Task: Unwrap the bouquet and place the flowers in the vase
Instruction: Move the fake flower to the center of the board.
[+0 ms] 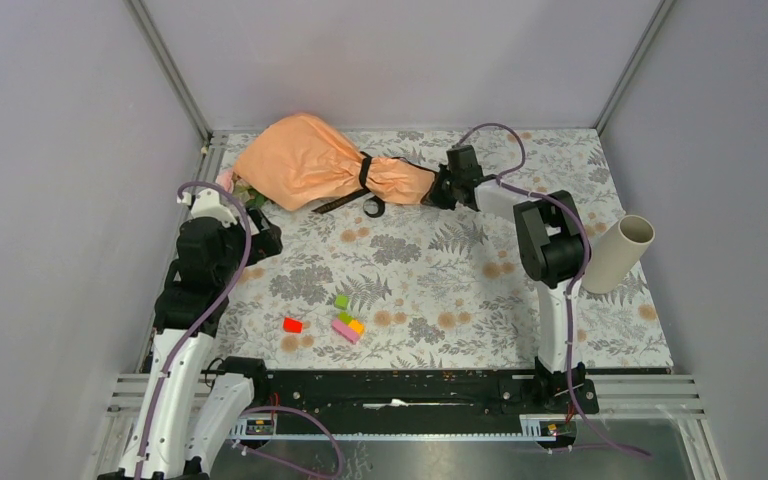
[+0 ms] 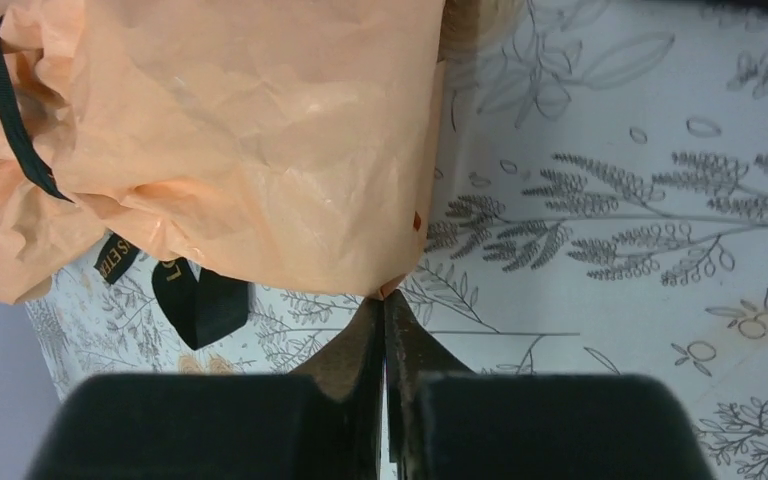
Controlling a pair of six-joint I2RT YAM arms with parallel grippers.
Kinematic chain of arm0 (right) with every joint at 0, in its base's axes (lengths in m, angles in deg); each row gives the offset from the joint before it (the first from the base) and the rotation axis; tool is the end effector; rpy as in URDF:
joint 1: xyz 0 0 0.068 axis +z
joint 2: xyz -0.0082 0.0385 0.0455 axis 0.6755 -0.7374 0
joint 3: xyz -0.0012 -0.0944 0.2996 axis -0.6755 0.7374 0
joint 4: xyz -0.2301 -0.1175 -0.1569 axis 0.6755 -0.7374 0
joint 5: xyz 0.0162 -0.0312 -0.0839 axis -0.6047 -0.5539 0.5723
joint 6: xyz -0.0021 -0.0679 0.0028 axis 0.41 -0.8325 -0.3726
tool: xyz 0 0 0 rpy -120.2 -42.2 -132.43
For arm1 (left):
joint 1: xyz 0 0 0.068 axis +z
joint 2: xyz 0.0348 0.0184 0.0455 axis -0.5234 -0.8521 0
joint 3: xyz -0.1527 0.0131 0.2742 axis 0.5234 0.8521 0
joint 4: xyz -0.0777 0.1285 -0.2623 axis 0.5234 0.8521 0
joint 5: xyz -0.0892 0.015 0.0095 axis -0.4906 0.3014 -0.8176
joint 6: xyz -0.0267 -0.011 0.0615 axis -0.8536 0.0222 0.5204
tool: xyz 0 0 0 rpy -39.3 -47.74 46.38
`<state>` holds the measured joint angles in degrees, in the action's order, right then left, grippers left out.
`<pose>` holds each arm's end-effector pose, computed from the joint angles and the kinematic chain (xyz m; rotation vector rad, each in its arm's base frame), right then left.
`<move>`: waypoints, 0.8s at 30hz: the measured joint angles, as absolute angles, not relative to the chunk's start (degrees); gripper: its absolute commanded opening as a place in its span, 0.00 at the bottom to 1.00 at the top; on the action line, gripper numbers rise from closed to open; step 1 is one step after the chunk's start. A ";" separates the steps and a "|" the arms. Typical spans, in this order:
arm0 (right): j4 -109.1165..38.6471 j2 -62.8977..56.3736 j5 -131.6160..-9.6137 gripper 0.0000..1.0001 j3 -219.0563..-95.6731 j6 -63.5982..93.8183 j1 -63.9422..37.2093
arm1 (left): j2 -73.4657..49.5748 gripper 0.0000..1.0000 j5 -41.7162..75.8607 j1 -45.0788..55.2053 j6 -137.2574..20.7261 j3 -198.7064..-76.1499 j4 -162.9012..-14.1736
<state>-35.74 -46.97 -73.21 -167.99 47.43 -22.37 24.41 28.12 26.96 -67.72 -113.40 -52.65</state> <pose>0.5188 0.2004 0.1512 0.2916 2.3431 0.7321 0.1735 -0.0112 0.3576 -0.3182 1.9839 -0.2378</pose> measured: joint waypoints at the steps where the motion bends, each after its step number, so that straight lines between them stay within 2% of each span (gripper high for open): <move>1: -34.65 -46.73 -73.34 0.00 -166.87 47.65 -22.37 | 24.28 0.99 27.99 27.03 -67.72 -113.38 -52.65; 11: -25.67 -36.05 -74.46 0.00 -149.15 50.18 -20.98 | 24.09 0.99 27.09 27.29 -67.72 -113.38 -52.68; 24: -19.72 -14.56 -66.46 0.00 -121.50 50.47 -8.65 | 24.06 0.99 26.72 27.33 -67.75 -113.38 -52.68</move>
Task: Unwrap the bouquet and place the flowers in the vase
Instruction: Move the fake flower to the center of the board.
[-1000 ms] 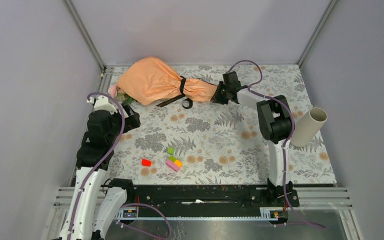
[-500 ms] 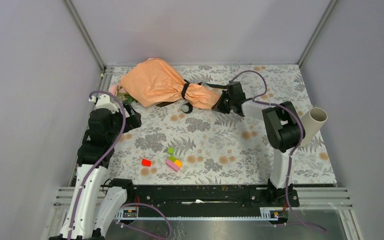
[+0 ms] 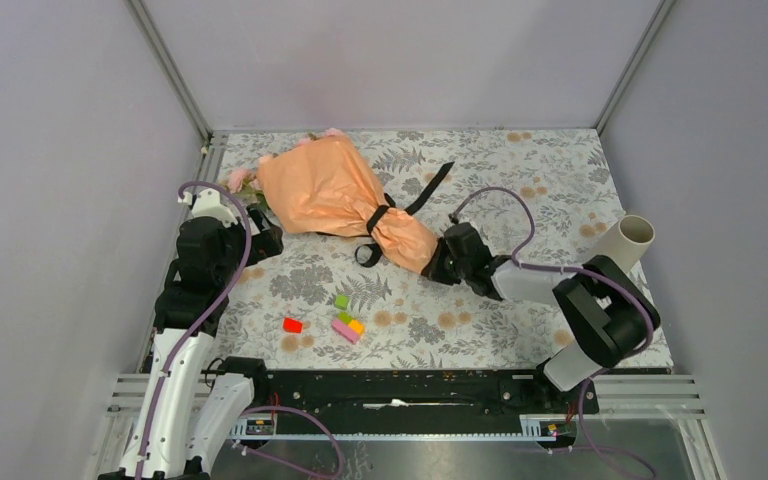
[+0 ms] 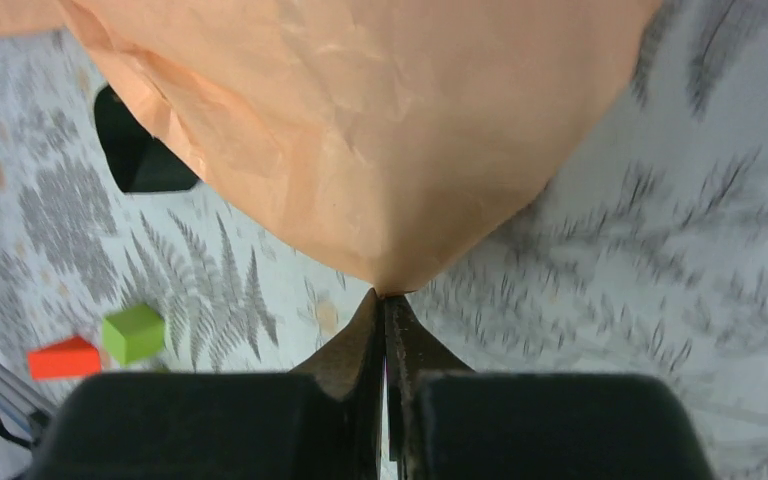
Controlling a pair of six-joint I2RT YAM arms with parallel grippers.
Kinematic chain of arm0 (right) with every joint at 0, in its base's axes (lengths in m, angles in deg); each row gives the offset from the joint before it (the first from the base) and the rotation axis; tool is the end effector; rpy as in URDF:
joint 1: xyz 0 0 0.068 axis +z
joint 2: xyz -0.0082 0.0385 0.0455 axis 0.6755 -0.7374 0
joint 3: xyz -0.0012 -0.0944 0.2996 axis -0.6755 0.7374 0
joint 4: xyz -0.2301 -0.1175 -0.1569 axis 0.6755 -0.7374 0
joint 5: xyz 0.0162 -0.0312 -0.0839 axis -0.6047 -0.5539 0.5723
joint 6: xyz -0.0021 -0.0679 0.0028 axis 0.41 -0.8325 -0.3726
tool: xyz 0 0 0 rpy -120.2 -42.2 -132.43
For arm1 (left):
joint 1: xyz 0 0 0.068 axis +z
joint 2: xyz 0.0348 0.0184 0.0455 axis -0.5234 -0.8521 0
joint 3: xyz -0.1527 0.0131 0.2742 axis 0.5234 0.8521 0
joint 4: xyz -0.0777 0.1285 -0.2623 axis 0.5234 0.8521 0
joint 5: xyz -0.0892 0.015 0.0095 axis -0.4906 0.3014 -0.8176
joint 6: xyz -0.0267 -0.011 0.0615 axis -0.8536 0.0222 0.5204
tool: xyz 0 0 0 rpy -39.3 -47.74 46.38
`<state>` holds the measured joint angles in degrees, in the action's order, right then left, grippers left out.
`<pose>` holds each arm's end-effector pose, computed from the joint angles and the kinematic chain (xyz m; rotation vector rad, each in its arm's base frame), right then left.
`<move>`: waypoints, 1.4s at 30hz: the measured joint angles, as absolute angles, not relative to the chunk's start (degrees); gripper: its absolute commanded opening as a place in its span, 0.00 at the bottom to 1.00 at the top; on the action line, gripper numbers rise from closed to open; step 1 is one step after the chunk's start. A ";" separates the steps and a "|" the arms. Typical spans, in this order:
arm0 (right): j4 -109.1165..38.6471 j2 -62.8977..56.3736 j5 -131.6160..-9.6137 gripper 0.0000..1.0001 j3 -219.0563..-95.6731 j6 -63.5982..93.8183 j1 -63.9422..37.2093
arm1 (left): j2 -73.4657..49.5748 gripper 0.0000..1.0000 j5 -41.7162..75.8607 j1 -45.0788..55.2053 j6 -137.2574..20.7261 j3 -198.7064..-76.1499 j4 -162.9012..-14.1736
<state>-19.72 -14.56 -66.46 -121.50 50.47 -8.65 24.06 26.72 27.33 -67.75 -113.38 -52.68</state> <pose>0.2948 0.2016 0.1487 0.1355 2.3425 0.7658 0.1750 -0.0116 0.3566 -0.3107 1.9930 -0.2572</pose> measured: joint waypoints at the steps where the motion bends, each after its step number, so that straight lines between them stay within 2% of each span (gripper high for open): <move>1: -19.85 -13.05 -65.35 0.00 -119.73 50.73 -7.14 | 24.06 0.99 26.70 27.33 -67.75 -113.38 -52.68; 3: -21.23 -10.54 -63.57 0.02 -117.89 51.21 -4.60 | 24.09 0.99 26.63 27.36 -67.75 -113.38 -52.68; 4: -22.13 -9.16 -62.66 0.08 -117.37 51.41 -3.34 | 24.09 0.99 26.59 27.38 -67.75 -113.38 -52.68; 6: -24.09 -6.30 -60.51 0.24 -116.69 51.78 -0.91 | 24.11 0.99 26.57 27.38 -67.75 -113.38 -52.68; 10: -30.04 0.06 -56.71 0.67 -116.69 50.60 2.39 | 24.17 0.99 26.55 27.38 -67.75 -113.38 -52.68; 12: -33.86 3.04 -55.51 0.80 -117.43 48.35 2.87 | 24.26 0.99 26.55 27.38 -67.77 -113.36 -52.68; 15: -41.32 6.38 -54.37 0.92 -122.48 41.00 2.89 | 24.44 0.99 26.55 27.38 -67.79 -113.36 -52.68; 20: -47.94 4.11 -55.09 0.99 -136.84 27.10 2.89 | 24.94 0.99 26.59 27.38 -67.99 -113.36 -52.68; 26: -50.58 -11.41 -58.13 1.00 -154.81 13.88 2.87 | 26.38 0.99 27.25 27.75 -68.18 -112.90 -52.96; 34: -55.92 -33.16 -64.17 1.00 -172.03 4.20 0.99 | 27.10 0.99 27.33 28.84 -68.18 -112.50 -53.13; 42: -62.61 -44.70 -64.12 1.00 -185.47 -0.22 0.27 | 27.43 0.99 27.29 29.06 -68.20 -112.46 -53.13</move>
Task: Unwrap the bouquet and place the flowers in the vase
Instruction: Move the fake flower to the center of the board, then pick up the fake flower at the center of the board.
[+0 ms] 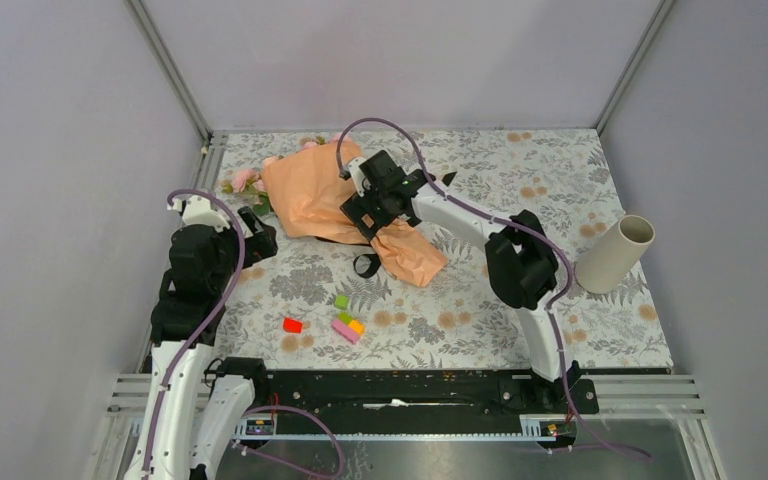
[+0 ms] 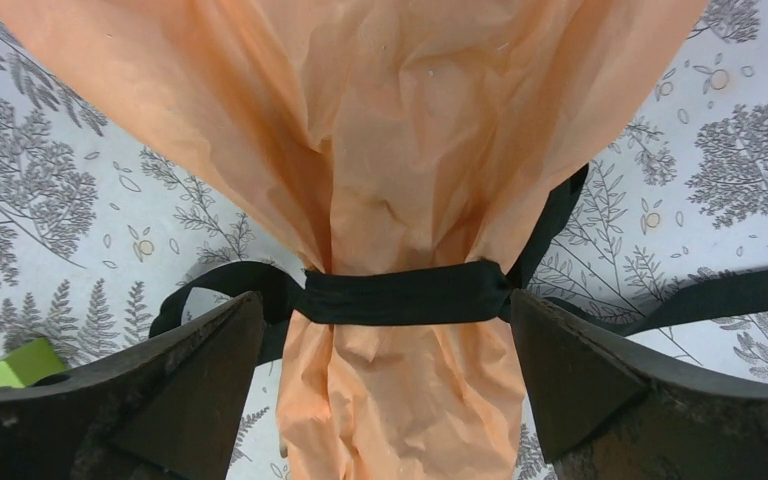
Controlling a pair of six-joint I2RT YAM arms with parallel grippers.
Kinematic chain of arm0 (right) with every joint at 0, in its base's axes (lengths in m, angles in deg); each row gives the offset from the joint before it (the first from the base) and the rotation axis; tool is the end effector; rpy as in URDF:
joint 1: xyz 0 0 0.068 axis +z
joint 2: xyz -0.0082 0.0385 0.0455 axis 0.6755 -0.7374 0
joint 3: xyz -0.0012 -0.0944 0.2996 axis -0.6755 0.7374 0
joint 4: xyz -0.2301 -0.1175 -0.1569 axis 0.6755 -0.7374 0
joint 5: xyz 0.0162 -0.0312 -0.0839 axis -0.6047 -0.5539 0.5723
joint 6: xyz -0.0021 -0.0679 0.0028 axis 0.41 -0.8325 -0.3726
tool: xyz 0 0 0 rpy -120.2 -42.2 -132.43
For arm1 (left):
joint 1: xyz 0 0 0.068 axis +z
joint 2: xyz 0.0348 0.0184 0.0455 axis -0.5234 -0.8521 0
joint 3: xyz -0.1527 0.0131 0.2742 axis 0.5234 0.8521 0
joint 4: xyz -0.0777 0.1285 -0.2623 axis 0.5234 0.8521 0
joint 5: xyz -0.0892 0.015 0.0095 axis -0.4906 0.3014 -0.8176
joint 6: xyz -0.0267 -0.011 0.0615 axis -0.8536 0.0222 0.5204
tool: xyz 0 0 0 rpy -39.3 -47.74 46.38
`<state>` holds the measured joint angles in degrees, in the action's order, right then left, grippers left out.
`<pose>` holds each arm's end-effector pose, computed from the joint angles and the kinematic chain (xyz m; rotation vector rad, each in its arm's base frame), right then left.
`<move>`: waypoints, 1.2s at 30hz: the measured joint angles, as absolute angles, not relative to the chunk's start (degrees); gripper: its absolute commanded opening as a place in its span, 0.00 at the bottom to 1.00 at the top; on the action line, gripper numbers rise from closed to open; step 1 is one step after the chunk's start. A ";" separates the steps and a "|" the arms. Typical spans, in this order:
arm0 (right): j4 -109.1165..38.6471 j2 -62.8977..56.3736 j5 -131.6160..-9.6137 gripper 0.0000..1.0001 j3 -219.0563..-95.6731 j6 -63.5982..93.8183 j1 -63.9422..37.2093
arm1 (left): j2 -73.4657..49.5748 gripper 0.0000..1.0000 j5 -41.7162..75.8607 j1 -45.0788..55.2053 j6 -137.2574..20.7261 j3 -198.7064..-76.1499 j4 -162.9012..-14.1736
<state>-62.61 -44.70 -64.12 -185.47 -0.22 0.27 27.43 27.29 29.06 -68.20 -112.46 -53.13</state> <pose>0.4141 0.3844 0.2423 -1.0508 2.1672 0.3042 0.1622 -0.0052 0.3600 -0.3469 1.9339 -0.2420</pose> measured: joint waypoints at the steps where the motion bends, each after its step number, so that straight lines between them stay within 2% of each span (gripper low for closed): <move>1: -63.02 -45.60 -64.12 1.00 -186.13 -0.44 0.29 | 27.43 0.99 27.29 29.06 -68.20 -112.46 -53.13; 10: -64.81 -49.33 -62.90 1.00 -186.87 -0.09 0.58 | 27.41 0.99 27.27 29.19 -68.40 -112.46 -53.13; 16: -64.97 -52.55 -56.65 1.00 -189.78 0.55 1.95 | 27.39 0.99 27.20 29.24 -68.77 -112.46 -53.16; 19: -65.71 -55.02 -53.50 0.95 -191.59 -0.04 2.98 | 27.34 0.99 27.05 29.37 -68.82 -112.46 -53.16; 21: -66.15 -56.20 -52.21 0.87 -192.47 -0.57 3.46 | 27.34 0.99 26.96 29.45 -68.97 -112.46 -53.18; 23: -66.36 -56.90 -51.40 0.70 -192.75 -1.05 3.74 | 27.34 0.99 26.92 29.56 -69.03 -112.46 -53.18; 29: -67.04 -56.98 -51.62 0.54 -193.23 -1.55 3.79 | 27.21 0.99 26.68 29.85 -69.19 -112.46 -53.38; 36: -66.17 -55.61 -57.78 0.16 -191.35 1.95 3.77 | 26.95 0.99 26.37 29.85 -69.21 -112.46 -53.57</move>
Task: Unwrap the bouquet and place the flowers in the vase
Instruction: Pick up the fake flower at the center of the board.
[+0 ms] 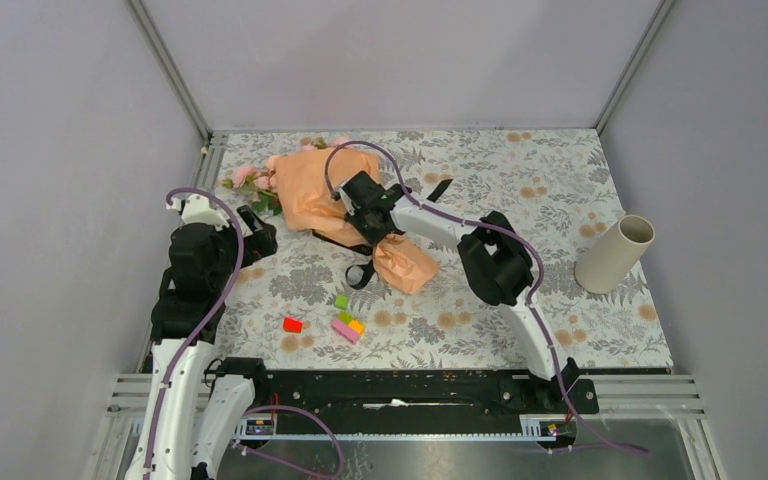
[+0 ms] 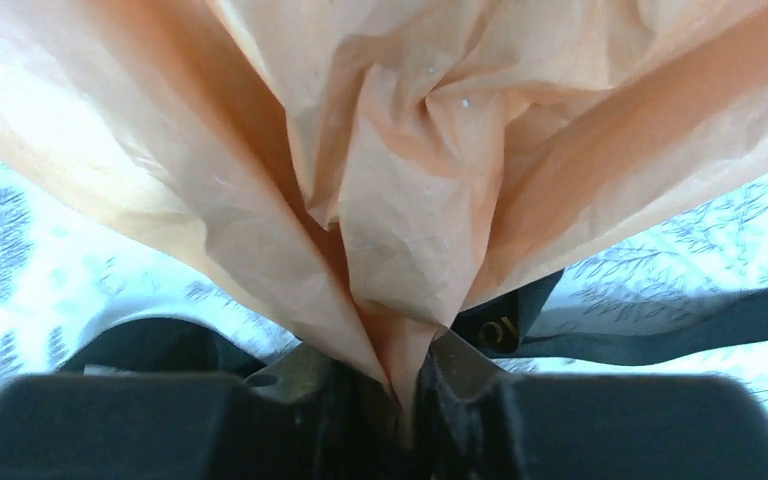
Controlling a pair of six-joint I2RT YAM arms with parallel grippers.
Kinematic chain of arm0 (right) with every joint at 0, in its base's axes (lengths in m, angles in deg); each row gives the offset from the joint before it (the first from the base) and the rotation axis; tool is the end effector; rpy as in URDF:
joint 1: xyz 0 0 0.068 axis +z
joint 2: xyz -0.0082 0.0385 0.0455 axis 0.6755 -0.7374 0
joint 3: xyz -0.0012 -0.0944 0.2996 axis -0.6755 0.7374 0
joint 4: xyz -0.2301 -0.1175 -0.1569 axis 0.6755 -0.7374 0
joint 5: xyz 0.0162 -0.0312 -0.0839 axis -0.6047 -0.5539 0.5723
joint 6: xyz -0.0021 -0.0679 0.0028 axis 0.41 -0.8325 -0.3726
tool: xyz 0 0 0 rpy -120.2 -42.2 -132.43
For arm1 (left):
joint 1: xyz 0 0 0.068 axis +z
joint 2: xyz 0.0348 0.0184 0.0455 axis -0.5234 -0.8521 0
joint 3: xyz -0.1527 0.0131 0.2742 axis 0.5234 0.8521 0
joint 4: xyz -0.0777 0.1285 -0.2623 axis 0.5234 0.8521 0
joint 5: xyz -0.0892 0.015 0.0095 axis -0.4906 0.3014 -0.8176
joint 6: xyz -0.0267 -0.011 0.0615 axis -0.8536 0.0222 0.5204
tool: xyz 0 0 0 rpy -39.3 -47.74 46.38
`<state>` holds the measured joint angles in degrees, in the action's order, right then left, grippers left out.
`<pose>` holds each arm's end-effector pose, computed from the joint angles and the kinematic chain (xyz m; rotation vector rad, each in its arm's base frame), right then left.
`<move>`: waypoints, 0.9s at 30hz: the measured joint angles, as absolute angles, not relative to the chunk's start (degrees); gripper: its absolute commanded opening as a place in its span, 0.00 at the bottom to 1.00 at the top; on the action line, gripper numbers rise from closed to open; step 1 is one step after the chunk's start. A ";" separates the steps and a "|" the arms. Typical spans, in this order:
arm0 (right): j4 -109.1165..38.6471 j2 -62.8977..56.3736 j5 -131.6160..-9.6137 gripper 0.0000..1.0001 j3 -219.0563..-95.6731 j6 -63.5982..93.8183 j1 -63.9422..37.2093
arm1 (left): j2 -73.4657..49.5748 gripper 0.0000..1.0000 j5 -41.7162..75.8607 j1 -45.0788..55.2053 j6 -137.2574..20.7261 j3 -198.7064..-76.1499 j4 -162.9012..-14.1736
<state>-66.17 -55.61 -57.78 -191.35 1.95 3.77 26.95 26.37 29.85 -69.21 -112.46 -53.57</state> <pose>0.4126 0.4240 0.1690 -1.0926 2.2915 0.1622 0.1647 -0.0039 0.3597 -0.3672 1.9323 -0.2600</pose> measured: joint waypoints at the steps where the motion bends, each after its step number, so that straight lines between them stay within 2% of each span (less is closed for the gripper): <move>1: -65.75 -54.73 -59.05 0.13 -190.26 2.73 3.74 | 26.93 0.99 26.17 29.85 -69.21 -112.46 -53.57; 5: -63.52 -49.01 -64.76 0.00 -183.68 7.89 3.74 | 26.95 0.99 24.67 29.85 -69.21 -112.46 -53.64; 15: -51.61 -31.61 -75.79 0.00 -165.63 21.38 3.74 | 27.12 0.99 18.55 29.89 -70.94 -110.80 -56.83; 27: -29.45 -16.16 -87.07 0.00 -149.63 36.65 3.74 | 37.37 0.99 -1.93 29.87 -91.68 -99.72 -70.58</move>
<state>-29.45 -16.16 -87.07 -149.63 36.65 3.74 37.37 -1.93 29.87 -91.68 -99.72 -70.58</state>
